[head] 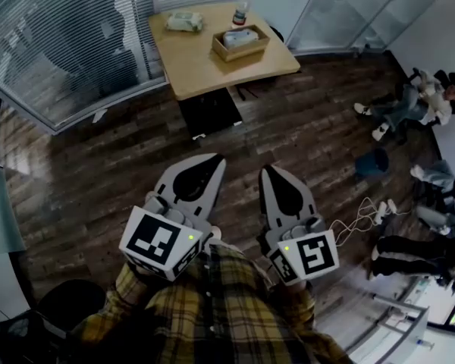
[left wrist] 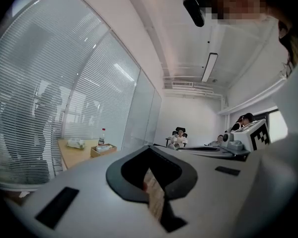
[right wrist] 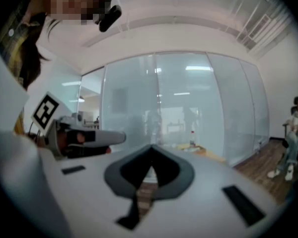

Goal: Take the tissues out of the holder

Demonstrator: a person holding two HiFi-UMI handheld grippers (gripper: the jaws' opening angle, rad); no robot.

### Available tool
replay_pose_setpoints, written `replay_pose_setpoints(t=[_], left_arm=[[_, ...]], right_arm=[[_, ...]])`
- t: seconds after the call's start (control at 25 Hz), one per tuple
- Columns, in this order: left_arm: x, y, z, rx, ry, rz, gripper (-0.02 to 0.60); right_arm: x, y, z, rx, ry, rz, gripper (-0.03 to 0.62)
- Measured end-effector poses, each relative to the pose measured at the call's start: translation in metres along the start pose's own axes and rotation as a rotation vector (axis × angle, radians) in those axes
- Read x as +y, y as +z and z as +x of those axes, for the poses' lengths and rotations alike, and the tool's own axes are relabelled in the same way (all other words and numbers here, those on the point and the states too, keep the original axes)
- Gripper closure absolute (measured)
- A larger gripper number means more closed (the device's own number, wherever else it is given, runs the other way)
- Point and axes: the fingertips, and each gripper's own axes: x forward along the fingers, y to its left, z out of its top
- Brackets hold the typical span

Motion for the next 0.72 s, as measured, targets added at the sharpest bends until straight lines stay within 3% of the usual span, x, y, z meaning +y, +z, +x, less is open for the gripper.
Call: replay_pose_setpoints(t=[0.72], left_arm=[[-0.04, -0.017, 0.004, 0.003, 0.009, 0.013, 0.574]], right_arm=[[-0.018, -0.014, -0.045, -0.013, 0.004, 0.022, 0.582]])
